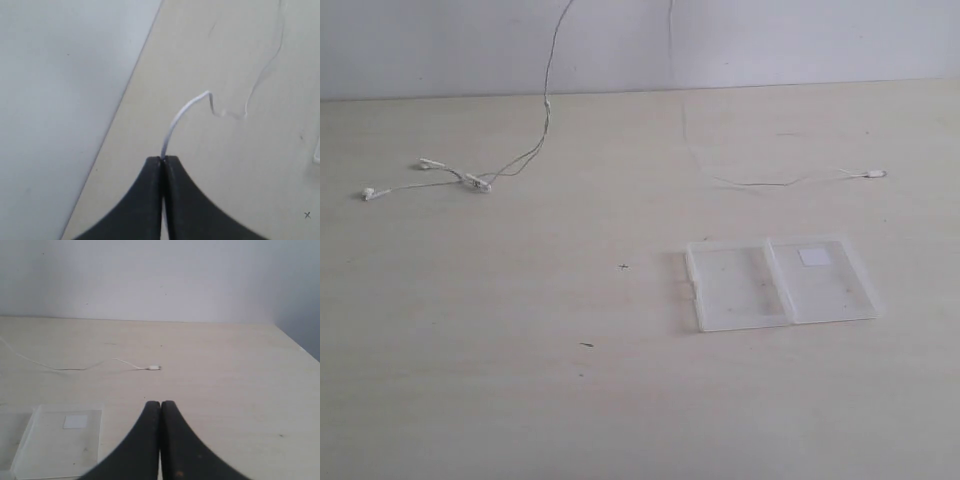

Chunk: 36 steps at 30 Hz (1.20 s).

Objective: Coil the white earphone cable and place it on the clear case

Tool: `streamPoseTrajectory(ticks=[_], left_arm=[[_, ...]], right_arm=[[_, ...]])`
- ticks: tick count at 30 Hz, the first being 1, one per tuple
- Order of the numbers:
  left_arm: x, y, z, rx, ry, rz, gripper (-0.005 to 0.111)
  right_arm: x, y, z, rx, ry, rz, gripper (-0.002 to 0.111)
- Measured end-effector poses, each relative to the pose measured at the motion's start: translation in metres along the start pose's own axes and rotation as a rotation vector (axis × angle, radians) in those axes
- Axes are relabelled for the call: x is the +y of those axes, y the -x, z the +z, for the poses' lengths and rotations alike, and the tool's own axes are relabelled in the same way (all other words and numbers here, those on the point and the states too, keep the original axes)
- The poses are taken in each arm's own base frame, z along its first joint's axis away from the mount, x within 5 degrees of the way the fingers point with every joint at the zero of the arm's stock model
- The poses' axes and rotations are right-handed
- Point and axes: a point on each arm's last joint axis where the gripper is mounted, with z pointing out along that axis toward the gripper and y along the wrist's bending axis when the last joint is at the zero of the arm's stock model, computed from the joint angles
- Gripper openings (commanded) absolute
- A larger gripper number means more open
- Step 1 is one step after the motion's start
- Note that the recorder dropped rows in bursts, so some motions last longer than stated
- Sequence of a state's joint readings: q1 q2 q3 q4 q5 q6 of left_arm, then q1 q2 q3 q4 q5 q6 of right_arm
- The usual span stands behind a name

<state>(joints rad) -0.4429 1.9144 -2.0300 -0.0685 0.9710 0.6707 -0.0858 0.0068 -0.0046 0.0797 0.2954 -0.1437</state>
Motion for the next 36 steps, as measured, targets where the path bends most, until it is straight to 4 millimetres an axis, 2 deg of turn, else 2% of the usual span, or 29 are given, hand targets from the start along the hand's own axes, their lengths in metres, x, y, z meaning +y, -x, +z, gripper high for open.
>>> streamPoseTrajectory(ticks=[5, 20, 25, 36], left_arm=[[0.0, 0.004, -0.038, -0.016, 0.011, -0.004, 0.0], [-0.002, 0.009, -0.118, -0.093, 0.061, -0.041, 0.0], [-0.002, 0.014, -0.145, -0.188, 0.093, -0.085, 0.0], [-0.009, 0.034, -0.185, -0.46, 0.035, -0.181, 0.0]], right_arm=[[0.0, 0.0, 0.0, 0.0, 0.0, 0.0, 0.0], [0.0, 0.0, 0.0, 0.0, 0.0, 0.0, 0.0], [0.0, 0.0, 0.0, 0.0, 0.0, 0.0, 0.0], [0.0, 0.0, 0.0, 0.0, 0.0, 0.0, 0.0]])
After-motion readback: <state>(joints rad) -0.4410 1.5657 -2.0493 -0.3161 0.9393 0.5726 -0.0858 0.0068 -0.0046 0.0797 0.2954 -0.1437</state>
